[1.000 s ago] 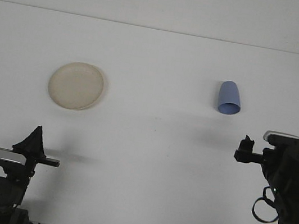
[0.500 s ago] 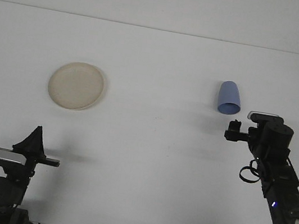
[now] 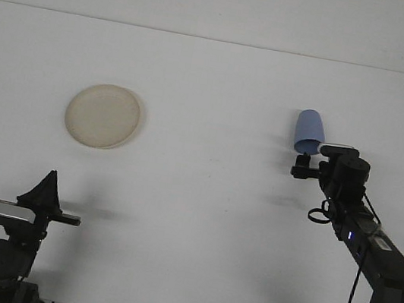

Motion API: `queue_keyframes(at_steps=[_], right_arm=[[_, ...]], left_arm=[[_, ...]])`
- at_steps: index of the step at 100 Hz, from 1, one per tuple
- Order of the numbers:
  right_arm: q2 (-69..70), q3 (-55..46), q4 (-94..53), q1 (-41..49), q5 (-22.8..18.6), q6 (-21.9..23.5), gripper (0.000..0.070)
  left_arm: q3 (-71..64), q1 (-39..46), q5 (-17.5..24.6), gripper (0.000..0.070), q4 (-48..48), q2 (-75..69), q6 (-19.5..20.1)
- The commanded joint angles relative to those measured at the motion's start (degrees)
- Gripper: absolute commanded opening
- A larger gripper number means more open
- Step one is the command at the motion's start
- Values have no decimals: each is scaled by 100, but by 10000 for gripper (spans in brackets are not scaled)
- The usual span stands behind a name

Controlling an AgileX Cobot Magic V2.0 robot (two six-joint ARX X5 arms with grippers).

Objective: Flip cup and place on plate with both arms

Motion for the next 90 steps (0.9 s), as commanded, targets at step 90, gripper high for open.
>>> queue_keyframes(at_steps=[90], right_arm=[[1755,1019,1368,-490,-968,-291,515]], left_arm=[[-107,2,-31,12,72,-9,-26]])
